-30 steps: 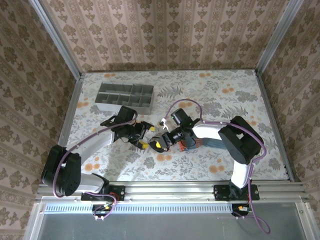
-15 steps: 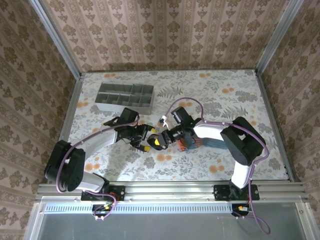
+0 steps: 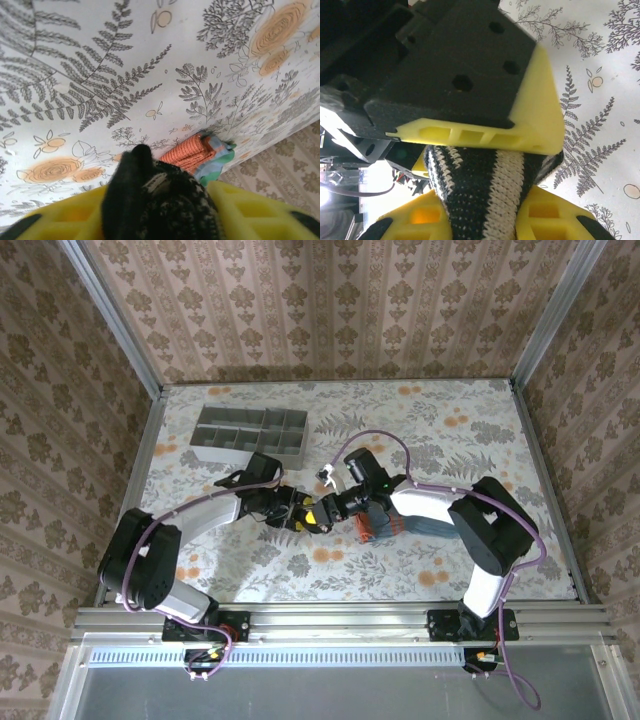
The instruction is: Roll the socks
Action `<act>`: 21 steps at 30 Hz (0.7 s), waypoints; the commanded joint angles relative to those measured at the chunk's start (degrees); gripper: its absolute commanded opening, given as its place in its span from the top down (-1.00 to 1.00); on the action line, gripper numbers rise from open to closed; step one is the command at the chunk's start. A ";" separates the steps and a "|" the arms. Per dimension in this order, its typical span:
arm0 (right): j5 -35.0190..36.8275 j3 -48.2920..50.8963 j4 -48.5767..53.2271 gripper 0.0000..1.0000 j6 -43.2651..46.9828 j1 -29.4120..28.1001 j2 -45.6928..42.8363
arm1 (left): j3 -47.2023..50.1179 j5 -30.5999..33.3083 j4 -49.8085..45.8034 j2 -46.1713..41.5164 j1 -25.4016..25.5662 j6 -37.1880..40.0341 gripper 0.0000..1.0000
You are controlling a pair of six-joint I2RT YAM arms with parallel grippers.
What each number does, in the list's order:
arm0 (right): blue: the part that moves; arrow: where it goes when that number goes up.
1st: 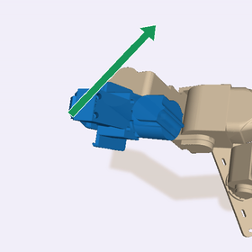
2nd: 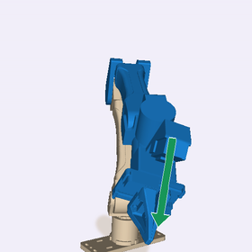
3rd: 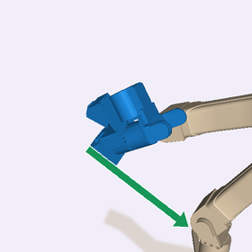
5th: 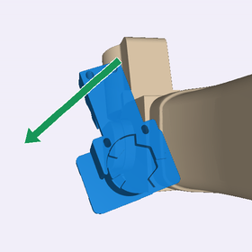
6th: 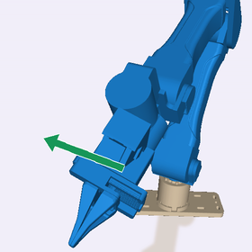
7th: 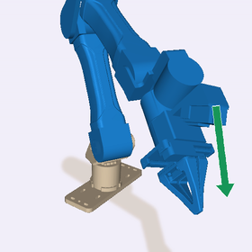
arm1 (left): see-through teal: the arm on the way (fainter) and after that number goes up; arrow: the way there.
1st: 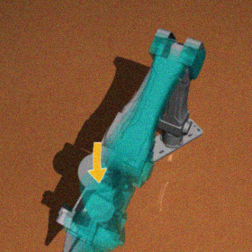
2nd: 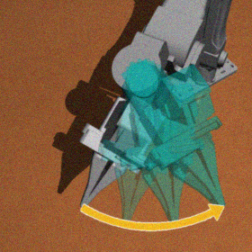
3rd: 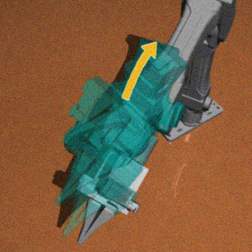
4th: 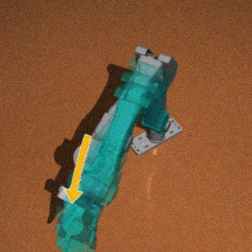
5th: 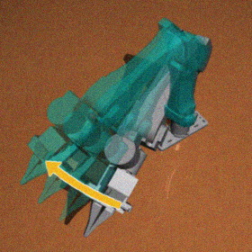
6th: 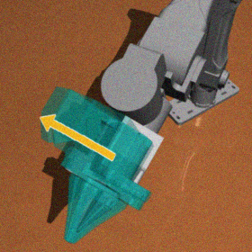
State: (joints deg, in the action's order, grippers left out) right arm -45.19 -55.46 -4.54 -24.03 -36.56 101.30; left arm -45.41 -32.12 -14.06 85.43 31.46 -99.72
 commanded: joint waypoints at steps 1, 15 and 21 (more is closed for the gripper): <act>-2.36 0.56 -1.64 1.00 -0.69 0.17 -1.99 | -1.06 -0.30 0.13 -0.07 0.27 0.12 0.41; 36.02 3.94 8.46 -0.24 15.17 0.95 -27.36 | -24.08 12.81 -21.05 -4.11 -10.98 29.47 1.00; 45.36 1.07 13.73 -0.27 19.92 2.19 -33.93 | -36.58 16.52 -22.78 3.08 -14.26 40.31 1.00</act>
State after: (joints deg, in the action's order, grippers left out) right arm -10.11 -52.84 3.38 -8.56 -34.74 68.14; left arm -78.59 -18.96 -32.62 84.60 18.24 -68.93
